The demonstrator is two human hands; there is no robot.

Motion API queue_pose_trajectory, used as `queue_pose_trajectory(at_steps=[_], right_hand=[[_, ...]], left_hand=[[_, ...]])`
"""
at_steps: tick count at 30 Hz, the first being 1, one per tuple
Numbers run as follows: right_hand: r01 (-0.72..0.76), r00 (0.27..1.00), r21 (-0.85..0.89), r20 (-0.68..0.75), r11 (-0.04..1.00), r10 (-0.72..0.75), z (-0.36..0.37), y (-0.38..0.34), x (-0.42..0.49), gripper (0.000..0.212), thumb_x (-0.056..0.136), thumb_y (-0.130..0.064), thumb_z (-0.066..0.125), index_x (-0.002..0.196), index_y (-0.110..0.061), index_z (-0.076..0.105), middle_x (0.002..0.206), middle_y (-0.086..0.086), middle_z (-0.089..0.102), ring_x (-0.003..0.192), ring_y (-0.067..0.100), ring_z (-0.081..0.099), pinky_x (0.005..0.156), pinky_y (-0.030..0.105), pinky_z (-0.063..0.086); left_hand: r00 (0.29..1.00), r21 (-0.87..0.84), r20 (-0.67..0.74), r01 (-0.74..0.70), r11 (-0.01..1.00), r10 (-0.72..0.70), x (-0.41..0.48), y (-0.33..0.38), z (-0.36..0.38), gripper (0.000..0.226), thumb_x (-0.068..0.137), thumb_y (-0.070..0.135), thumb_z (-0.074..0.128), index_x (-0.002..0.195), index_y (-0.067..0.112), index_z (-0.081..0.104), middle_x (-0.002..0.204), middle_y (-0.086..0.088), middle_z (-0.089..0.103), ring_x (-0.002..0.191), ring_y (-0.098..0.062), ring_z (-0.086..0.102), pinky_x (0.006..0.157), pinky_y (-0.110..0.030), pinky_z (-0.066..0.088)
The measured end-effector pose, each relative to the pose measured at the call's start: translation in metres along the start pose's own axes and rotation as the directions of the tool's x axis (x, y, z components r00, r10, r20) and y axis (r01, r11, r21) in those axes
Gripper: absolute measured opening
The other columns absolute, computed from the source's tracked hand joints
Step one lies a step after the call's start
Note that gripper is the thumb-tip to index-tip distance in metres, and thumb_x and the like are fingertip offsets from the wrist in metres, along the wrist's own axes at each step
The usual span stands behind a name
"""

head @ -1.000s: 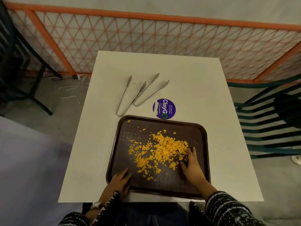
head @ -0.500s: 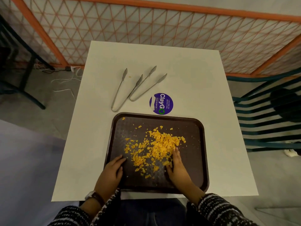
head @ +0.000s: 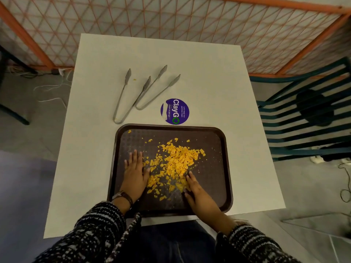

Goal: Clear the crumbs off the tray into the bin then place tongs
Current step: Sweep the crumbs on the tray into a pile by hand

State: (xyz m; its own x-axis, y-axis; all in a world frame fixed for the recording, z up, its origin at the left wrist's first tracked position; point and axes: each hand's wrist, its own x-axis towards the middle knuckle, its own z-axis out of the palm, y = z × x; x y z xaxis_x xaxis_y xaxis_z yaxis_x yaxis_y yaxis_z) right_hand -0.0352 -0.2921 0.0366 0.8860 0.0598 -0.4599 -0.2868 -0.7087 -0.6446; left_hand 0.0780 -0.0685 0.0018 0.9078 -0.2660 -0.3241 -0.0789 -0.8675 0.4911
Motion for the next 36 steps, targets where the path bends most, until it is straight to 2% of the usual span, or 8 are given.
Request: queue_pose_trajectory(at_steps=[3, 10, 13, 21, 25, 27, 31, 36], right_hand=[[-0.043, 0.998, -0.034, -0.040, 0.998, 0.041, -0.008, 0.008, -0.001, 0.063, 0.097, -0.027, 0.046, 0.150, -0.015, 0.014, 0.157, -0.009, -0.004, 0.146, 0.011, 0.009, 0.115, 0.021, 0.018], [-0.139, 0.987, -0.033, -0.087, 0.990, 0.136, -0.016, 0.014, -0.001, 0.064, 0.098, -0.026, 0.045, 0.150, -0.015, 0.011, 0.158, -0.006, -0.003, 0.146, 0.015, 0.013, 0.116, 0.028, 0.023], [-0.155, 0.984, -0.035, -0.098, 0.987, 0.151, -0.017, 0.015, 0.000, 0.063, 0.098, -0.025, 0.045, 0.150, -0.014, 0.013, 0.159, -0.003, -0.001, 0.146, 0.016, 0.014, 0.114, 0.027, 0.023], [-0.230, 0.963, -0.049, -0.159, 0.972, 0.219, -0.004, 0.018, 0.004, 0.069, 0.098, -0.031, 0.042, 0.149, -0.008, 0.003, 0.158, 0.002, -0.012, 0.146, 0.019, -0.008, 0.119, 0.033, 0.006], [-0.147, 0.983, -0.055, -0.118, 0.988, 0.140, 0.017, 0.008, 0.003, 0.099, 0.077, -0.078, 0.006, 0.148, -0.010, -0.005, 0.149, -0.006, -0.022, 0.141, 0.012, -0.018, 0.114, 0.026, -0.008], [-0.118, 0.990, -0.051, -0.083, 0.992, 0.114, 0.027, 0.005, 0.005, 0.108, 0.067, -0.085, -0.005, 0.147, -0.013, -0.011, 0.149, -0.005, -0.025, 0.140, 0.011, -0.022, 0.113, 0.025, -0.010], [-0.013, 0.999, -0.070, 0.033, 0.997, 0.015, 0.035, -0.014, 0.005, 0.085, 0.078, -0.070, 0.011, 0.140, -0.020, -0.019, 0.151, -0.006, -0.025, 0.141, 0.010, -0.022, 0.114, 0.025, -0.011], [-0.015, 0.998, 0.038, 0.055, 0.999, 0.013, 0.025, -0.020, 0.001, 0.070, 0.097, -0.040, 0.039, 0.150, -0.023, -0.003, 0.152, -0.013, -0.018, 0.140, 0.009, -0.013, 0.117, 0.032, 0.004]], left_hand=[[1.000, -0.034, 0.022, -0.001, 0.999, 0.002, -0.009, 0.002, 0.009, 0.075, 0.085, 0.055, 0.010, 0.144, 0.012, -0.006, 0.150, -0.002, -0.014, 0.140, -0.016, -0.017, 0.114, -0.034, -0.012], [0.950, -0.191, 0.282, -0.084, 0.978, 0.136, -0.035, 0.025, 0.014, 0.073, 0.093, 0.042, 0.032, 0.138, 0.027, -0.023, 0.149, 0.007, -0.023, 0.135, -0.015, -0.020, 0.111, -0.036, -0.005], [0.921, -0.254, 0.338, -0.110, 0.961, 0.195, -0.043, 0.027, 0.011, 0.069, 0.095, 0.037, 0.033, 0.142, 0.029, -0.017, 0.152, 0.009, -0.015, 0.137, -0.016, -0.013, 0.111, -0.036, 0.001], [0.997, -0.278, 0.031, -0.053, 0.959, 0.064, -0.051, -0.014, -0.008, 0.063, 0.089, 0.045, 0.027, 0.144, 0.022, 0.006, 0.152, 0.009, 0.004, 0.142, -0.011, 0.001, 0.116, -0.031, 0.004], [0.991, -0.192, -0.126, 0.009, 0.981, -0.034, -0.055, -0.037, -0.017, 0.060, 0.090, 0.035, 0.029, 0.144, 0.008, 0.021, 0.154, -0.005, 0.011, 0.142, -0.013, 0.005, 0.117, -0.033, 0.000], [0.981, -0.235, -0.152, 0.080, 0.969, -0.118, -0.056, -0.041, -0.024, 0.055, 0.092, 0.021, 0.037, 0.144, 0.009, 0.021, 0.155, -0.009, 0.013, 0.143, -0.020, 0.010, 0.117, -0.033, 0.001], [0.943, -0.339, -0.215, 0.171, 0.925, -0.253, -0.054, -0.039, -0.038, 0.054, 0.092, 0.008, 0.042, 0.143, 0.010, 0.025, 0.149, -0.013, 0.028, 0.137, -0.028, 0.027, 0.113, -0.034, 0.020], [0.924, -0.385, -0.153, 0.270, 0.883, -0.350, -0.035, -0.046, -0.043, 0.038, 0.088, 0.027, 0.045, 0.126, 0.021, 0.049, 0.114, -0.008, 0.060, 0.102, -0.025, 0.057, 0.093, -0.044, 0.049]])
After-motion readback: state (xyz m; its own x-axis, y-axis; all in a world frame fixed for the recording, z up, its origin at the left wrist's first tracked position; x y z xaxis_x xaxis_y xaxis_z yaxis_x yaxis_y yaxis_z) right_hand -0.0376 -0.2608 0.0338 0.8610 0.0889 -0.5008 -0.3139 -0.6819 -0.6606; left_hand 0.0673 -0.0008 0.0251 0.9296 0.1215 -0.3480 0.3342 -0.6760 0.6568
